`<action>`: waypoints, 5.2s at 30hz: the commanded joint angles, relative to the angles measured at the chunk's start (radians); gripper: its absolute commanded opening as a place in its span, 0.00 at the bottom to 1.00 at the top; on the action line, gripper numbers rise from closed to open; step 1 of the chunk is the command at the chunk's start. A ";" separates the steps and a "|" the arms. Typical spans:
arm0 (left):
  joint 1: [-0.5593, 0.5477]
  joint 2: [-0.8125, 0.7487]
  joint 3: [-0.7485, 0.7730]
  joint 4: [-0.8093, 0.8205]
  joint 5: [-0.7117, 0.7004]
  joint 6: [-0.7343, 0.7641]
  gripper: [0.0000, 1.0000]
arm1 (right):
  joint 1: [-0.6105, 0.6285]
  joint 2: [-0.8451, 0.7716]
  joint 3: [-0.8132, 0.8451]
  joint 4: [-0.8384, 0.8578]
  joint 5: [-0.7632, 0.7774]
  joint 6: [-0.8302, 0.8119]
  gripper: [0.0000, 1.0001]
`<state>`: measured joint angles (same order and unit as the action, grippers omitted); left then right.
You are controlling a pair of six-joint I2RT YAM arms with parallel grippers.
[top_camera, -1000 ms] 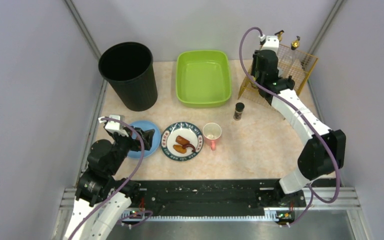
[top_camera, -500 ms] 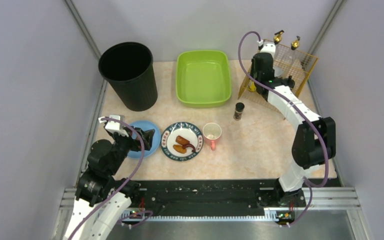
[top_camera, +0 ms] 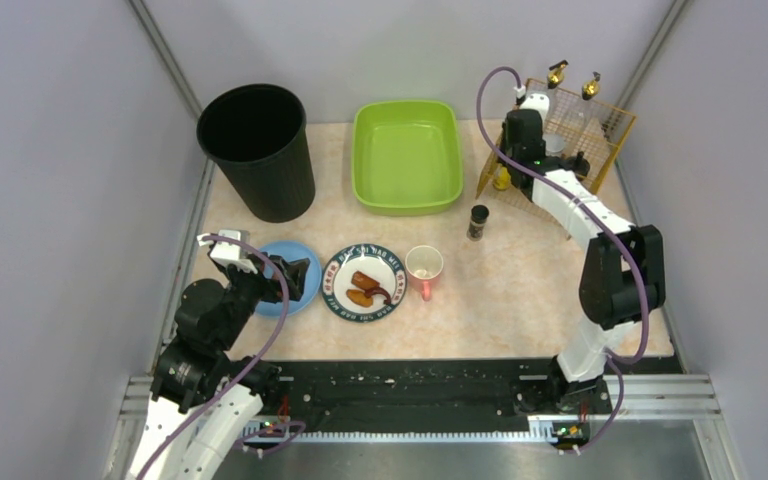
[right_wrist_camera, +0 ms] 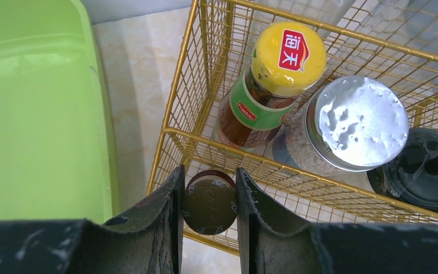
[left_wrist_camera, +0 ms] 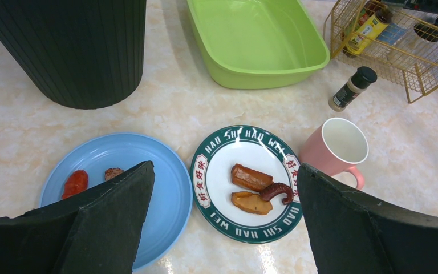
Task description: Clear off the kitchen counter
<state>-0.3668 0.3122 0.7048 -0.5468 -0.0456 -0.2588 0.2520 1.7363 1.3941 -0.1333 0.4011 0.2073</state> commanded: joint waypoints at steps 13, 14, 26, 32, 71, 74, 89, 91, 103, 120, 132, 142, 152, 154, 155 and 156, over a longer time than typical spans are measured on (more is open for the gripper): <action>-0.003 0.007 -0.002 0.031 0.004 0.012 0.99 | -0.014 0.007 0.012 0.067 -0.010 0.045 0.30; -0.003 0.007 -0.002 0.030 0.004 0.012 0.99 | -0.014 0.004 0.010 0.066 -0.011 0.044 0.35; -0.002 0.004 -0.001 0.030 0.002 0.012 0.99 | -0.013 -0.045 0.005 0.047 -0.029 0.056 0.56; -0.003 0.000 -0.001 0.031 0.002 0.012 0.99 | -0.013 -0.127 -0.016 0.031 -0.023 0.049 0.59; -0.003 -0.017 -0.002 0.034 0.012 0.009 0.99 | 0.252 -0.305 -0.324 0.013 -0.013 0.093 0.97; -0.003 -0.014 -0.002 0.034 0.015 0.010 0.99 | 0.252 -0.278 -0.326 0.004 -0.004 0.102 0.97; -0.002 -0.015 -0.002 0.033 0.014 0.010 0.99 | 0.251 -0.180 -0.342 0.018 0.010 0.108 0.97; -0.003 -0.015 -0.001 0.033 0.013 0.010 0.99 | 0.251 -0.168 -0.343 0.022 0.011 0.108 0.96; -0.002 -0.015 -0.003 0.032 0.013 0.011 0.99 | 0.252 -0.131 -0.345 0.041 0.023 0.109 0.86; -0.002 -0.015 -0.004 0.033 0.013 0.012 0.99 | 0.247 -0.114 -0.358 0.050 0.052 0.105 0.65; -0.003 -0.016 -0.003 0.030 0.010 0.012 0.99 | 0.245 -0.122 -0.363 0.047 0.040 0.106 0.41; -0.002 -0.012 -0.003 0.033 0.013 0.010 0.99 | 0.245 -0.197 -0.352 0.025 0.036 0.107 0.00; -0.003 -0.008 -0.003 0.033 0.018 0.010 0.99 | 0.246 -0.384 -0.324 -0.016 0.019 0.098 0.00; -0.002 -0.008 -0.003 0.034 0.018 0.010 0.99 | 0.245 -0.422 -0.312 -0.027 0.035 0.087 0.00; -0.003 -0.008 -0.003 0.034 0.018 0.010 0.99 | 0.246 -0.437 -0.304 -0.032 0.048 0.082 0.00; -0.002 -0.008 -0.002 0.034 0.017 0.010 0.99 | 0.246 -0.452 -0.296 -0.034 0.062 0.074 0.00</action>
<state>-0.3676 0.3031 0.7044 -0.5472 -0.0414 -0.2588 0.4889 1.3628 1.0397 -0.1692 0.4202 0.2985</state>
